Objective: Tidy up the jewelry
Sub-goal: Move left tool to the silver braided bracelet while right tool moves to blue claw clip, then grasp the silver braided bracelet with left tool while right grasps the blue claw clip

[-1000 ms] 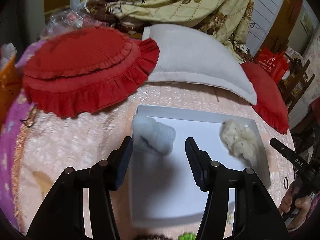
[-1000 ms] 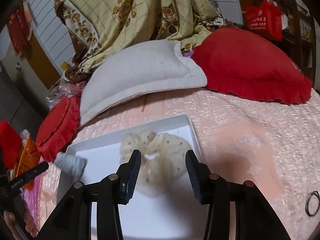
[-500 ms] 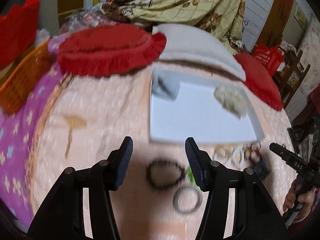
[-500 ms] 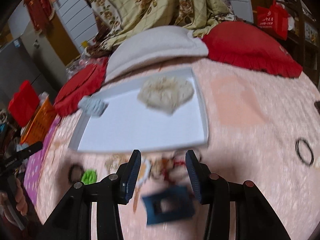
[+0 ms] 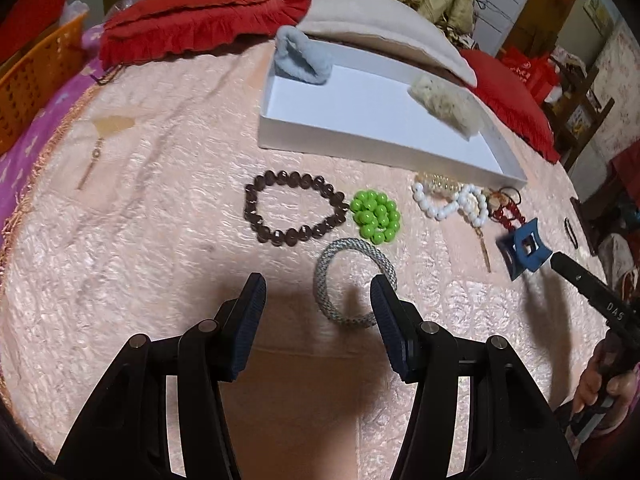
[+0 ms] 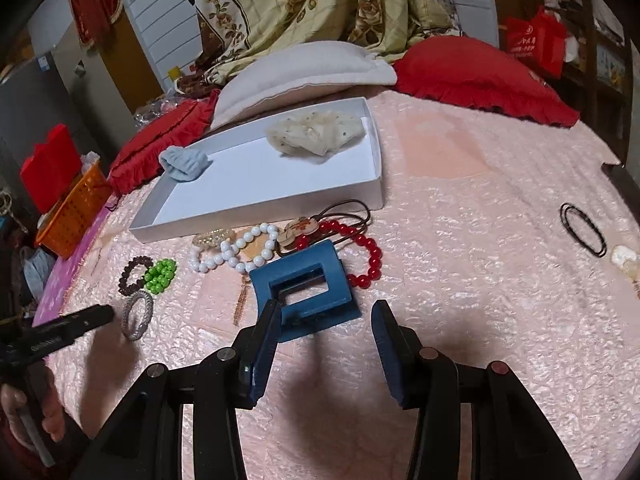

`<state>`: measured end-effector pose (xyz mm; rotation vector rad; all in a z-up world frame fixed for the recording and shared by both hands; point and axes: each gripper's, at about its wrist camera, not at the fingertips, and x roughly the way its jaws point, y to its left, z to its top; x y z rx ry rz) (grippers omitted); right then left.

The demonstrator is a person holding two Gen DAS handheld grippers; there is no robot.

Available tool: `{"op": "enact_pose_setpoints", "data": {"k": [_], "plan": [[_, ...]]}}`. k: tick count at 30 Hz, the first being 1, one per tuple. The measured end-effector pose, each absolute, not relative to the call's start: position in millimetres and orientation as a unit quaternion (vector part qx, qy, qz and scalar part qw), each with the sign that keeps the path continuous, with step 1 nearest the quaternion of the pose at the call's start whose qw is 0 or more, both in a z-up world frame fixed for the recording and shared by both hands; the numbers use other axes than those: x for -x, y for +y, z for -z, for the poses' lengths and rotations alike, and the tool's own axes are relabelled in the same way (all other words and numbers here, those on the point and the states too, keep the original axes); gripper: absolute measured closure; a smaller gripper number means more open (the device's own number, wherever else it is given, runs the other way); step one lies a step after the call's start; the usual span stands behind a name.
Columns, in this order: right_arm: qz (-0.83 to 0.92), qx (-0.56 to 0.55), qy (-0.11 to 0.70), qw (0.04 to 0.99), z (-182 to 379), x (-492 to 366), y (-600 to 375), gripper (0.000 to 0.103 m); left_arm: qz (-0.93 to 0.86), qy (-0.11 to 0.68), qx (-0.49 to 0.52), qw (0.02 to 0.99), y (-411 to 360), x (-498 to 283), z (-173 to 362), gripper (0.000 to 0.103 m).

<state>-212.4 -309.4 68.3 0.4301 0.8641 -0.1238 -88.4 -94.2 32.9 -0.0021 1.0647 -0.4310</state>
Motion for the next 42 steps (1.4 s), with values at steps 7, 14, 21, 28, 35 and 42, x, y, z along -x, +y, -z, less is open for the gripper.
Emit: {"op": "enact_pose_setpoints", "data": {"k": [7,14,21,28,35,42], "plan": [[0.052,-0.266,0.419,0.866,-54,202,-318,0.057,0.208,0.509,-0.006,0.835,-103,86,-23,0.051],[0.041,-0.333,0.417,0.845,-43,193,-323,0.057,0.206,0.510,-0.011,0.835,-109,87,-16,0.088],[0.058,-0.372,0.411,0.831,-39,196,-330,0.057,0.213,0.508,-0.004,0.834,-112,93,-16,0.097],[0.074,-0.397,0.411,0.817,-35,200,-337,0.074,0.228,0.494,0.000,0.839,-114,104,-33,0.097],[0.057,-0.379,0.404,0.831,-47,200,-327,0.089,0.243,0.475,0.009,0.846,-112,117,-57,0.097],[0.041,-0.375,0.397,0.837,-60,210,-320,0.089,0.248,0.461,0.015,0.852,-106,125,-74,0.097]]}}
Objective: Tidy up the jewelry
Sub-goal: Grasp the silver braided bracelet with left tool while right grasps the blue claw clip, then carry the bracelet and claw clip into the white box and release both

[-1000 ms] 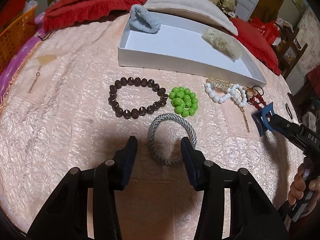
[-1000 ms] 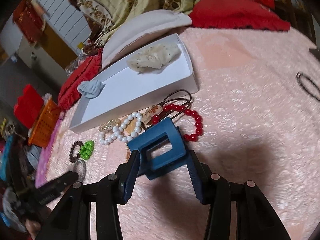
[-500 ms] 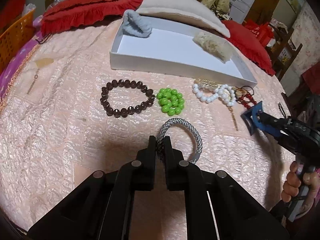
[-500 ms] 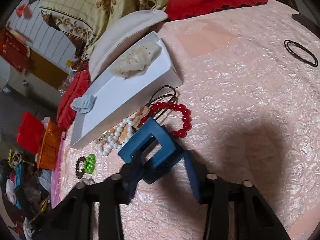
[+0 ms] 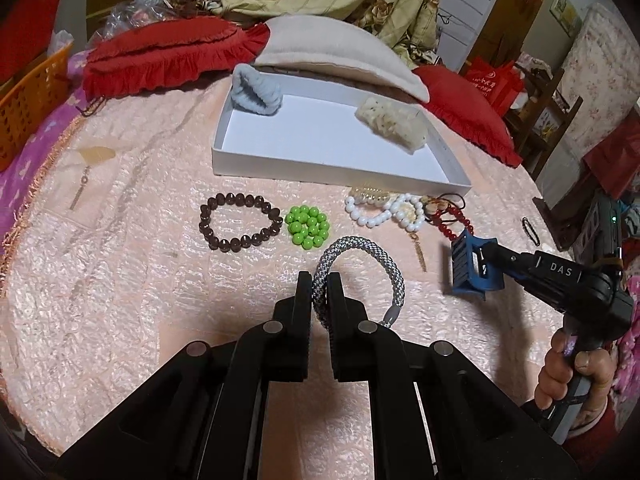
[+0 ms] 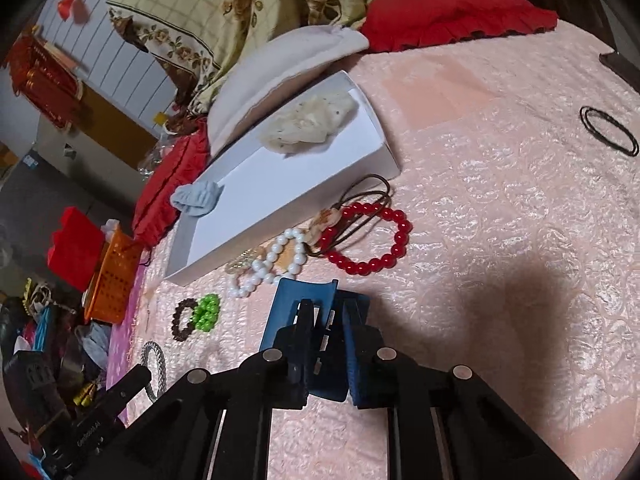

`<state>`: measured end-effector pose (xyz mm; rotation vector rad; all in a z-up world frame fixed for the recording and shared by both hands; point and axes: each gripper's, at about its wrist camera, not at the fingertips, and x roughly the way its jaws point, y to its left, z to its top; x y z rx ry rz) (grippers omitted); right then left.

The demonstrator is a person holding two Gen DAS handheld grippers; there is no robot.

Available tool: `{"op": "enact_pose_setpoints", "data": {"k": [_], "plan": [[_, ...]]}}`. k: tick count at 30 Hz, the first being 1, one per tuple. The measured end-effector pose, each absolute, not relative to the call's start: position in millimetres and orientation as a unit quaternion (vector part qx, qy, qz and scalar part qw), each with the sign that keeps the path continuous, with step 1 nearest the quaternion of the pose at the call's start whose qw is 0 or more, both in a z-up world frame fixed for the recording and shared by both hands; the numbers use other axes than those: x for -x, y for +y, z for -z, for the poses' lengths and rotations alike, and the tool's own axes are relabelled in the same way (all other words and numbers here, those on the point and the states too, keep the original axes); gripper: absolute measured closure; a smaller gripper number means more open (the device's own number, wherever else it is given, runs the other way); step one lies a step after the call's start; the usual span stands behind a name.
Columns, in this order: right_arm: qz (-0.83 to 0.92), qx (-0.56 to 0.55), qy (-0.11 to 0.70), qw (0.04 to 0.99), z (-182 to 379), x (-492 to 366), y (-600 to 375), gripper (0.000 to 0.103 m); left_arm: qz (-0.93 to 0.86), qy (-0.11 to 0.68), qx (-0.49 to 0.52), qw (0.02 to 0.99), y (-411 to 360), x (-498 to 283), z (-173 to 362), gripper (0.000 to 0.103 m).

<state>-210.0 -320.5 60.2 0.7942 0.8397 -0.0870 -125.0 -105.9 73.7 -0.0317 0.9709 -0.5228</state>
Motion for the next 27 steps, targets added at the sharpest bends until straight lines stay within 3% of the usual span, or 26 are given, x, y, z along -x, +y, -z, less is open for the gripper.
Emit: {"op": "enact_pose_setpoints", "data": {"k": [13,27], "plan": [[0.006,-0.355,0.372,0.857,-106,168,-316,0.090,0.257,0.445,0.013,0.858,-120,77,-104,0.097],[0.001,-0.354,0.388,0.851,-98,26,-332,0.089,0.216,0.472,-0.001,0.854,-176,-70,-87,0.097]]}}
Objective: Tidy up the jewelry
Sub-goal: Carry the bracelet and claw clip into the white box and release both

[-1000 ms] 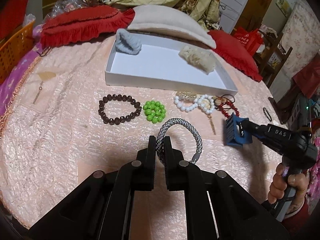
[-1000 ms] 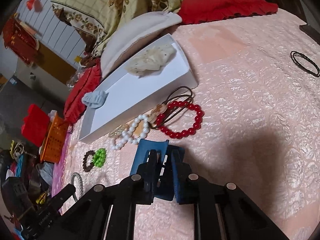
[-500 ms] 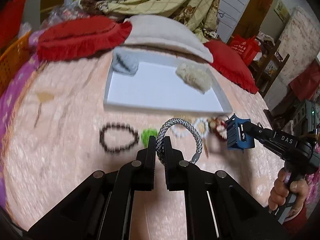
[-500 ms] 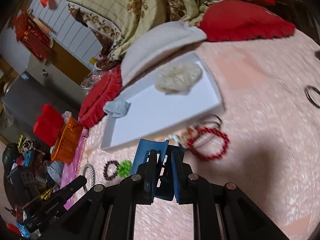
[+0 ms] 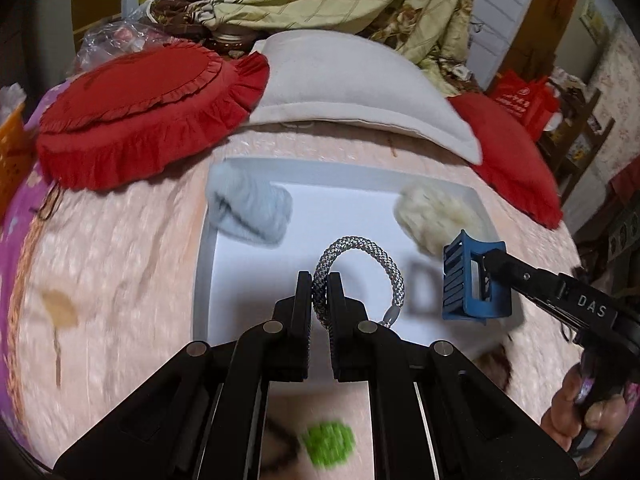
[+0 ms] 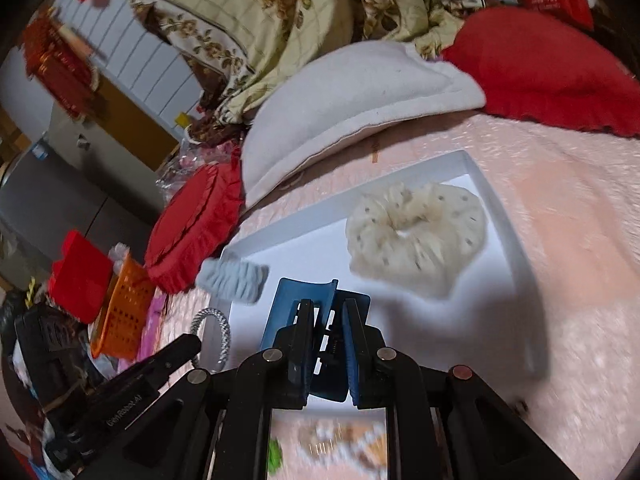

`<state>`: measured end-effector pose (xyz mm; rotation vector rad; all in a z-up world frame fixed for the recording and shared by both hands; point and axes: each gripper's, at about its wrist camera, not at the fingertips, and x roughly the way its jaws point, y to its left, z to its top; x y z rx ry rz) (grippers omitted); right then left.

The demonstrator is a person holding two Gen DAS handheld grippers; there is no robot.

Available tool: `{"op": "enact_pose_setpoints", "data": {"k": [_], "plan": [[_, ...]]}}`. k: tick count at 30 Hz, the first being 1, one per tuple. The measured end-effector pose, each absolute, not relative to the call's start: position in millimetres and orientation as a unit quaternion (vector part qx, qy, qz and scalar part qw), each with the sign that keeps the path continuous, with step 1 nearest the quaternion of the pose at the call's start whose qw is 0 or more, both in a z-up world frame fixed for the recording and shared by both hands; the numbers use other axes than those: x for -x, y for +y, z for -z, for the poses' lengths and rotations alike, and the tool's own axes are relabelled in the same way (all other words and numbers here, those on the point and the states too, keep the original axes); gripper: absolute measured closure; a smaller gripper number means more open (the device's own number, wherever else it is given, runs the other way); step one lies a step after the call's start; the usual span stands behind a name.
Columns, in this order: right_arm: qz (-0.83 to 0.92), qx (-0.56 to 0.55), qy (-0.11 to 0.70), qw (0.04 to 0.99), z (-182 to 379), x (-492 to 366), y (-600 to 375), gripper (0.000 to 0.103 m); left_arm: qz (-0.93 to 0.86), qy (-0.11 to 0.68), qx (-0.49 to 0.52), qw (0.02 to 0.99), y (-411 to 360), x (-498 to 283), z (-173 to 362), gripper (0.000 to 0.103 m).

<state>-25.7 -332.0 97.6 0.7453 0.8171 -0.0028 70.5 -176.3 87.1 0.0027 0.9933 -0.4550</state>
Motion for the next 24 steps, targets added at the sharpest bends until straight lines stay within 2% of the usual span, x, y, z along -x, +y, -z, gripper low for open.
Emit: {"op": "enact_pose_setpoints", "data": {"k": [8,15,17,19,20,22,24], "plan": [[-0.001,-0.369,0.410,0.834,-72,-44,-341,0.089,0.191,0.512,0.004,0.837,-193,-146,-47,0.097],[0.010,-0.375,0.414,0.829,-52,-64,-351,0.089,0.197,0.503,-0.011,0.841,-203,-161,-40,0.097],[0.013,-0.377,0.412,0.829,-51,-65,-352,0.089,0.206,0.504,-0.014,0.839,-205,-161,-40,0.096],[0.014,-0.373,0.412,0.831,-51,-65,-351,0.088,0.216,0.510,-0.013,0.833,-208,-161,-39,0.090],[0.016,-0.367,0.412,0.834,-53,-65,-350,0.085,0.222,0.512,-0.009,0.830,-208,-159,-39,0.082],[0.019,-0.357,0.405,0.842,-59,-63,-349,0.063,0.228,0.511,-0.001,0.829,-207,-156,-42,0.075],[0.024,-0.352,0.396,0.848,-65,-61,-348,0.060,0.230,0.508,0.005,0.830,-203,-151,-48,0.074]]}}
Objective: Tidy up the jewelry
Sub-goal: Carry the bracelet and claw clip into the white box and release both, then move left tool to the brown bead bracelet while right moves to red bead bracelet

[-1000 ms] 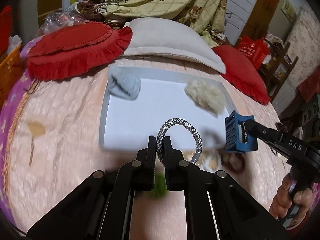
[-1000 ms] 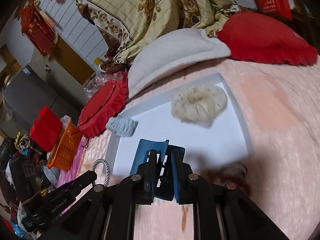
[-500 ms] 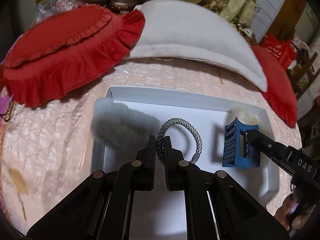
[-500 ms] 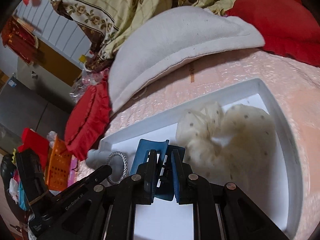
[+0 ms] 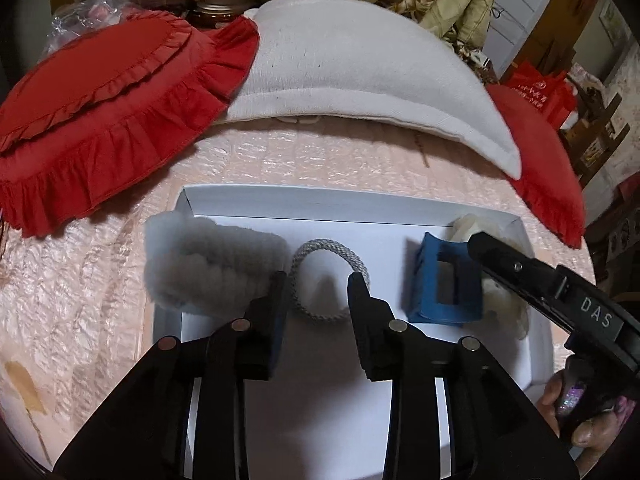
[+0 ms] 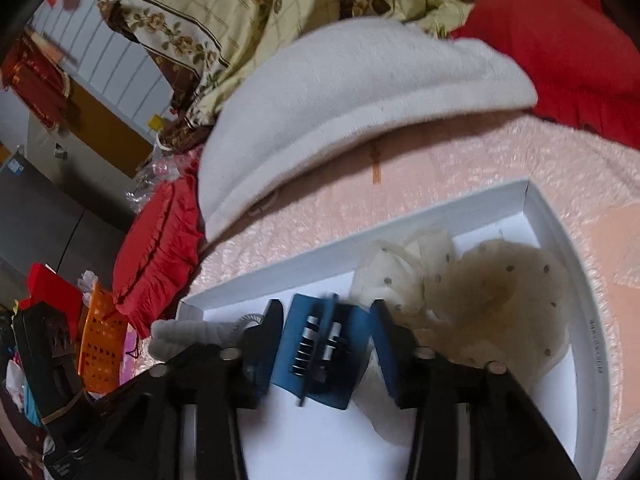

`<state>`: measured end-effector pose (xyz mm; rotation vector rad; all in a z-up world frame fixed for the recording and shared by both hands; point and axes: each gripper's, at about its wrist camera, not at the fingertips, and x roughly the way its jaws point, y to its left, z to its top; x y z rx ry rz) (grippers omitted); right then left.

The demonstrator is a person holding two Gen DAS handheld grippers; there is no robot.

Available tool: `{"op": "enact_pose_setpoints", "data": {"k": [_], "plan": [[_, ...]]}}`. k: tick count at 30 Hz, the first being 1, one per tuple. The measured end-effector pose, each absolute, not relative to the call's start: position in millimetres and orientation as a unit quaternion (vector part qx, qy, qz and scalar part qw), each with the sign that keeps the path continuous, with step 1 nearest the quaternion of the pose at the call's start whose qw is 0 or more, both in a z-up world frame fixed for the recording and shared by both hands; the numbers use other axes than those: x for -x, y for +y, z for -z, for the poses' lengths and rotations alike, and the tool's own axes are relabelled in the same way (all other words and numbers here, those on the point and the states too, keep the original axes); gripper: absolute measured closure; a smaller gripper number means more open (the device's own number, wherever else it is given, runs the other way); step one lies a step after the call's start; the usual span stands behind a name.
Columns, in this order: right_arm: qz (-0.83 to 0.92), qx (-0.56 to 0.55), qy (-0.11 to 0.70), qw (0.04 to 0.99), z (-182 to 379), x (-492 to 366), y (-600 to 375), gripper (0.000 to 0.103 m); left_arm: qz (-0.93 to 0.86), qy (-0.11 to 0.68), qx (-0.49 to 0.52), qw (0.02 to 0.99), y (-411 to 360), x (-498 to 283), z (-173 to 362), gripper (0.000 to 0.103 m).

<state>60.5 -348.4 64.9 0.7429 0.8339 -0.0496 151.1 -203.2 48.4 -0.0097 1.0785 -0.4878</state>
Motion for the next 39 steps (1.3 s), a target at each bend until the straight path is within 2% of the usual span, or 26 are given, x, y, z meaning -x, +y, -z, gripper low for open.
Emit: {"op": "enact_pose_setpoints", "data": {"k": [6,13,17,21,28,39], "plan": [[0.009,-0.344,0.380,0.859,-96,-35,-344,0.060,0.241,0.470,0.006,0.849,-188,-115,-90,0.074],[-0.005,-0.320,0.376,0.869,-118,43,-334,0.060,0.210,0.425,-0.019,0.880,-138,-50,-121,0.073],[0.012,-0.308,0.382,0.871,-108,95,-334,0.060,0.173,0.436,-0.023,0.883,-102,-25,-107,0.073],[0.031,-0.315,0.405,0.858,-78,141,-335,0.060,0.147,0.480,0.018,0.865,-63,-11,-73,0.073],[0.087,-0.292,0.415,0.858,-47,187,-349,0.060,0.141,0.507,0.021,0.850,-52,17,-37,0.073],[0.110,-0.233,0.425,0.868,-35,165,-352,0.060,0.153,0.507,0.004,0.848,-72,7,-14,0.073]]}}
